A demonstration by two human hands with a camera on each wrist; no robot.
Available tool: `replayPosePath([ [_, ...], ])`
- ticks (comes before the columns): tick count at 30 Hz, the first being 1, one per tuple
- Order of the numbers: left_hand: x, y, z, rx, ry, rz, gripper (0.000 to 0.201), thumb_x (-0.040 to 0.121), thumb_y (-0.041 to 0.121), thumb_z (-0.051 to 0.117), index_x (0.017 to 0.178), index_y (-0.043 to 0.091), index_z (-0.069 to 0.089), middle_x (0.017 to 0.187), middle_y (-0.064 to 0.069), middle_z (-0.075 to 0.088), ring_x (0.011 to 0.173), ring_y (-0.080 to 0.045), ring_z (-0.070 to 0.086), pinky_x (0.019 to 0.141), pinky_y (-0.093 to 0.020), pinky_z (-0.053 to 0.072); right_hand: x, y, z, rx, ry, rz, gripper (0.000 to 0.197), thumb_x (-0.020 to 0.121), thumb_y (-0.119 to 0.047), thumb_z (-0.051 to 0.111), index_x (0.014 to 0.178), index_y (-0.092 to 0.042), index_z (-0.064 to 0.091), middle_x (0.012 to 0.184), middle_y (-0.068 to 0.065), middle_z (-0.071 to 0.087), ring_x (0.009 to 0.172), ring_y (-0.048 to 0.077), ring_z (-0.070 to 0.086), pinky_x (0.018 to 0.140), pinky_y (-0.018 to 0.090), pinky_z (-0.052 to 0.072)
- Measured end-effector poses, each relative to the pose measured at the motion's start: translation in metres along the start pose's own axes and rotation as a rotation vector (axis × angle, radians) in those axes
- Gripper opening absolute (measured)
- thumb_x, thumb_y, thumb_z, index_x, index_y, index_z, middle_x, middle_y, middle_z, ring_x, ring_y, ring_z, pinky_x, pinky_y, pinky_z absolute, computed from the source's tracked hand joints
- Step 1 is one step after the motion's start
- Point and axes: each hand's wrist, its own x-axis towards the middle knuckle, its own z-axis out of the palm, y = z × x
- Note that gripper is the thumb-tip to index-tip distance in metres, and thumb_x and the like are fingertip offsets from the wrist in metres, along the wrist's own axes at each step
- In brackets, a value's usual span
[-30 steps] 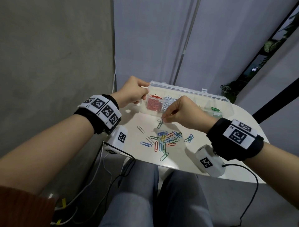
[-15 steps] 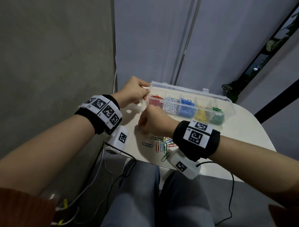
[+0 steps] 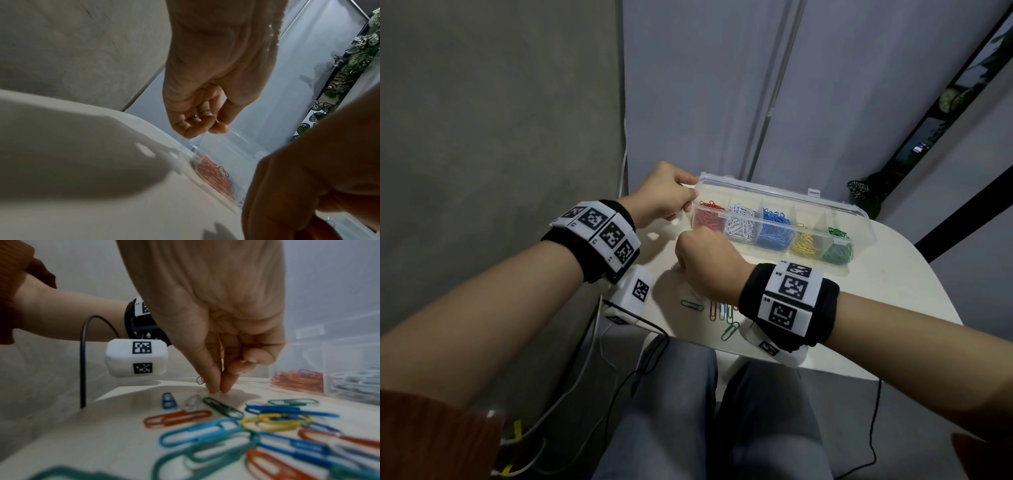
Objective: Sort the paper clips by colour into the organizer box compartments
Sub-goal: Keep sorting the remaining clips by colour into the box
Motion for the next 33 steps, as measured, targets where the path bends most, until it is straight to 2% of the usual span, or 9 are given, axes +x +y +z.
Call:
replayPosePath([
  [7,0.002,0.000,-0.001,0.010,0.008,0.002,0.038,0.095,0.003,0.055,0.133,0.005,0.055,0.059,-0.006,0.052,0.048,-0.013,0.035,0.045,-0.024,0.031,0.003,0.004,0.002,0.002,-0.016,0.070,0.019,0.084,0.004,0.051,0.072,-0.010,0.047,0.061,0.006,0.036,0.066,0.031,0.044,0.060,0.033,0.030],
  [11,0.004,-0.002,0.000,0.013,0.007,0.007,0.036,0.095,0.003,0.055,0.131,0.005,0.057,0.058,-0.006,0.052,0.048,-0.014,0.036,0.045,-0.024,0.031,0.005,0.018,0.000,0.111,-0.011,0.149,0.009,0.084,-0.003,0.060,0.091,-0.002,0.066,0.089,0.016,0.065,0.087,0.033,0.061,0.067,0.032,0.038],
  [16,0.006,-0.003,0.000,0.025,0.013,0.018,0.038,0.094,0.005,0.055,0.132,0.006,0.056,0.057,-0.004,0.053,0.048,-0.013,0.038,0.041,-0.021,0.034,0.006,0.056,-0.038,0.333,0.100,0.282,0.011,0.079,-0.010,0.070,0.068,-0.009,0.067,0.064,0.010,0.059,0.062,0.019,0.051,0.061,0.026,0.038],
  [19,0.006,-0.004,0.001,0.021,0.010,0.016,0.038,0.094,0.004,0.055,0.133,0.006,0.056,0.057,-0.004,0.053,0.047,-0.013,0.037,0.044,-0.023,0.033,0.009,0.084,-0.053,0.357,0.229,0.396,0.006,0.080,-0.003,0.068,0.078,-0.001,0.073,0.073,0.012,0.067,0.065,0.015,0.056,0.063,0.024,0.041],
  [22,0.005,-0.003,0.001,0.018,0.016,0.015,0.038,0.095,0.004,0.055,0.132,0.006,0.056,0.056,-0.004,0.052,0.045,-0.012,0.035,0.043,-0.022,0.031,0.012,0.104,-0.053,0.343,0.177,0.463,0.008,0.080,-0.002,0.072,0.089,-0.001,0.074,0.085,0.011,0.070,0.073,0.018,0.059,0.067,0.025,0.044],
  [25,0.005,-0.002,0.000,0.025,0.012,0.016,0.037,0.095,0.004,0.055,0.132,0.007,0.057,0.057,-0.004,0.052,0.046,-0.012,0.036,0.045,-0.023,0.033,0.008,0.110,-0.052,0.387,0.174,0.414,0.028,0.079,-0.010,0.077,0.106,-0.008,0.072,0.092,0.008,0.068,0.072,0.013,0.057,0.064,0.015,0.043],
  [27,0.005,-0.002,0.000,0.032,0.011,0.019,0.037,0.095,0.004,0.054,0.132,0.007,0.057,0.057,-0.004,0.052,0.047,-0.012,0.037,0.047,-0.024,0.034,0.000,0.102,-0.054,0.439,0.186,0.304,0.022,0.079,-0.008,0.077,0.100,-0.010,0.074,0.086,0.006,0.069,0.063,0.004,0.053,0.053,0.005,0.037],
  [30,0.004,-0.003,0.000,0.028,0.017,0.022,0.036,0.095,0.004,0.054,0.130,0.007,0.058,0.057,-0.004,0.053,0.047,-0.013,0.038,0.047,-0.025,0.034,-0.013,0.076,-0.043,0.429,0.037,0.081,0.008,0.076,-0.003,0.076,0.080,-0.009,0.078,0.074,0.004,0.072,0.055,-0.001,0.051,0.052,0.006,0.037],
  [33,0.004,-0.003,0.000,0.034,0.020,0.025,0.035,0.095,0.004,0.054,0.129,0.007,0.059,0.057,-0.004,0.052,0.046,-0.011,0.038,0.046,-0.024,0.034,-0.021,0.051,-0.019,0.374,-0.166,-0.015,0.012,0.077,-0.019,0.079,0.087,-0.013,0.076,0.077,-0.004,0.070,0.063,0.001,0.058,0.057,0.012,0.043],
])
